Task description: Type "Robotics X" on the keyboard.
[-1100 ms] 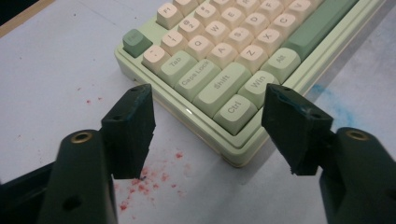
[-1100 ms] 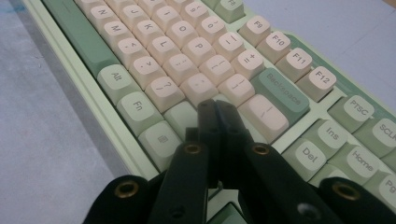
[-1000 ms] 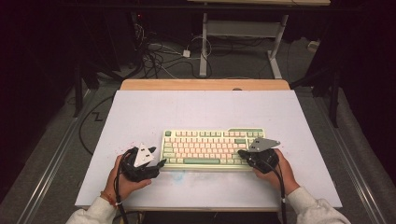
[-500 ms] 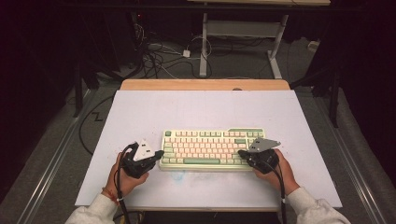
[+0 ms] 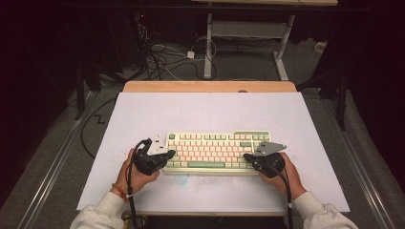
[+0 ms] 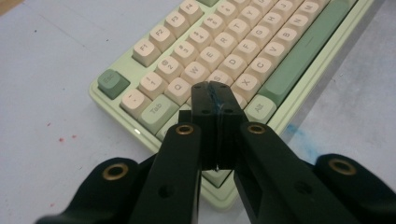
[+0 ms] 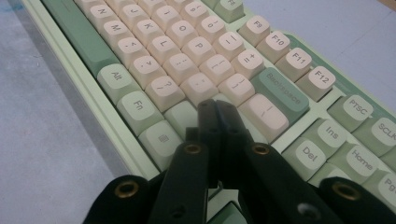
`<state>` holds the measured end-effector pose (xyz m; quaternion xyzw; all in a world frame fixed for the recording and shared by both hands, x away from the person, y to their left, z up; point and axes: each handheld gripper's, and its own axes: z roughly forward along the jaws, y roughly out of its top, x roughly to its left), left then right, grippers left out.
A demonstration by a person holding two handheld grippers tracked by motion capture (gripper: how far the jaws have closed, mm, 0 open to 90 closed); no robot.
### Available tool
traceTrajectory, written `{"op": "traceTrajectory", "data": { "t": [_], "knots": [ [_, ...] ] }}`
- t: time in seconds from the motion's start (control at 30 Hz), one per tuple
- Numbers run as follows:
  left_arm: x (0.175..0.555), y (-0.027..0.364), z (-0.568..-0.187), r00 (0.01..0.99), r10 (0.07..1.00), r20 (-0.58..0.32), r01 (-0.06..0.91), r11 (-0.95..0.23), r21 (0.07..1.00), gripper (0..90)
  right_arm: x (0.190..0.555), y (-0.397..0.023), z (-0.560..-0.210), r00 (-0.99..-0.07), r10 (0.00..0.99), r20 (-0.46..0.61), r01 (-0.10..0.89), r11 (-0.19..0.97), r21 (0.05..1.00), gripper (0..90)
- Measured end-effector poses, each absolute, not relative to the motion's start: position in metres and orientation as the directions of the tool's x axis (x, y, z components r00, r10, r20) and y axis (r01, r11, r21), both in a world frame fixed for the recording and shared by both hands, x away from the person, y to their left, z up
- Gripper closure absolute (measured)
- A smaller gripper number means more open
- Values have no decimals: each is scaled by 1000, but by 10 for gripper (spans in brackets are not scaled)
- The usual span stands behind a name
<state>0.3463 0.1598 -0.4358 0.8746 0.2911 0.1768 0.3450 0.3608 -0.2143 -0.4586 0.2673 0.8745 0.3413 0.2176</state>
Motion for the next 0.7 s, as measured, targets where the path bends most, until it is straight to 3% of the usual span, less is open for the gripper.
{"op": "traceTrajectory", "data": {
  "t": [0.7],
  "knots": [
    [367, 123, -442, 815, 572, 93, 379, -647, 662, 861, 361, -215, -459, -763, 616, -197, 319, 623, 714, 900]
  ]
}}
